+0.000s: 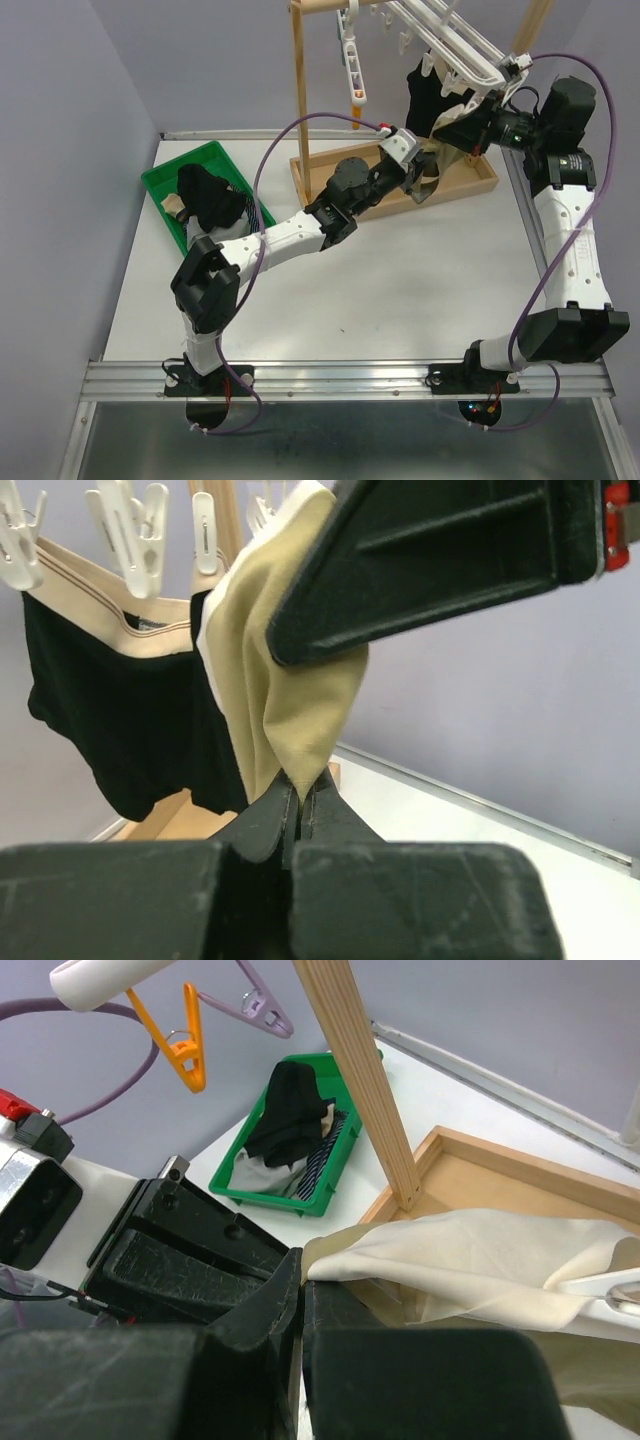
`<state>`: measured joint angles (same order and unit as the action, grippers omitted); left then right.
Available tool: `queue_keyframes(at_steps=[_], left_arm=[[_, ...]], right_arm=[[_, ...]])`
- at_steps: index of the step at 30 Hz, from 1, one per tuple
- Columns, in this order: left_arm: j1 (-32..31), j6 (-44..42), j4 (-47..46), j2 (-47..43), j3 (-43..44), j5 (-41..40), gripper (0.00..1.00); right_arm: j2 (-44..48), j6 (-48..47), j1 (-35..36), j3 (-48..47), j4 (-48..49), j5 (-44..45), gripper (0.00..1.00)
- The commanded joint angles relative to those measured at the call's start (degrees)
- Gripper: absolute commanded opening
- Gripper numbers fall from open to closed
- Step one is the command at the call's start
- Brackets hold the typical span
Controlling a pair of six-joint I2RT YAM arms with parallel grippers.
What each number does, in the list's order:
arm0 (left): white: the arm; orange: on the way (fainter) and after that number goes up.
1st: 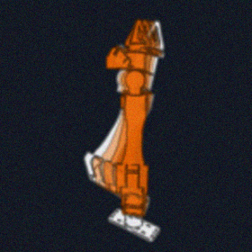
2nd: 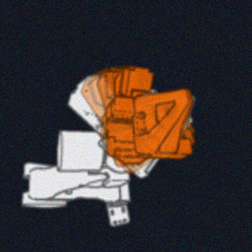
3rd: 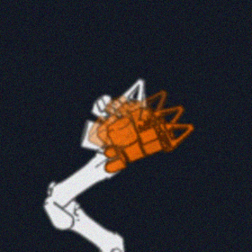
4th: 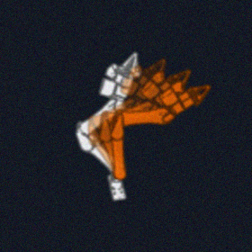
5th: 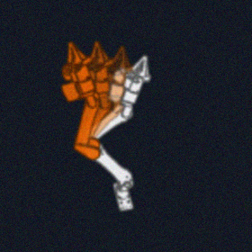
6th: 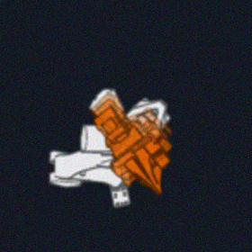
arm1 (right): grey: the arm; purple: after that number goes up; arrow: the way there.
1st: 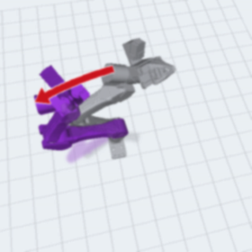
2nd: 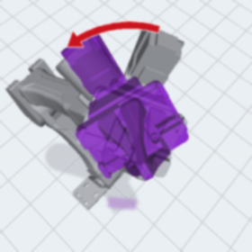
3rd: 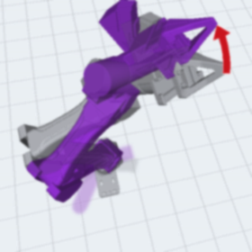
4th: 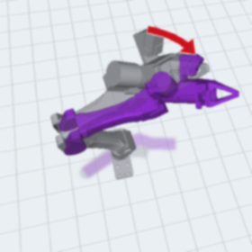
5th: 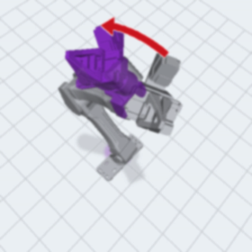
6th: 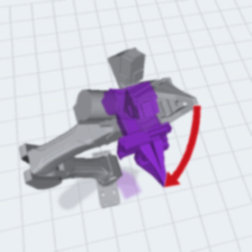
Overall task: Remove the underwear clipped to the hanger
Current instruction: Remove the underwear from the hanger.
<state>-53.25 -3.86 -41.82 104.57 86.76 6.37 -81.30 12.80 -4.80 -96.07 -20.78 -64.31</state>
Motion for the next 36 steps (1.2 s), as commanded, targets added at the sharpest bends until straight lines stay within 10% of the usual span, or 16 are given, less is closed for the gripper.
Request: queue_keyframes(at_steps=[1, 5, 10, 19, 25, 36], left_arm=[[-0.27, -1.15, -2.03, -1.83, 2.89, -2.41, 0.0], [-0.1, -1.59, -3.17, -3.67, 0.34, -5.92, 0.0], [1.48, 0.25, -4.14, -4.73, -2.38, -7.87, 0.0], [2.01, 1.13, -5.2, -3.5, -3.0, -4.72, 0.0], [2.1, 1.13, -5.55, -3.06, -3.18, -3.65, 0.0], [2.28, 2.54, -7.3, -1.39, -3.09, 1.62, 0.0]], right_arm=[[2.72, -1.98, 0.4, 1.5, -0.83, -0.11, 0.04], [4.47, -10.83, 0.4, 1.94, -7.42, 4.8, 0.5], [8.33, -20.86, -0.12, 6.85, -15.86, 16.47, 0.84], [12.39, -24.76, -6.36, 6.17, -21.94, 24.05, 0.9], [9.14, -14.57, -17.78, -1.82, -18.35, 15.82, 0.83], [3.42, 1.27, -16.3, -11.06, -10.43, 10.6, 0.75]])
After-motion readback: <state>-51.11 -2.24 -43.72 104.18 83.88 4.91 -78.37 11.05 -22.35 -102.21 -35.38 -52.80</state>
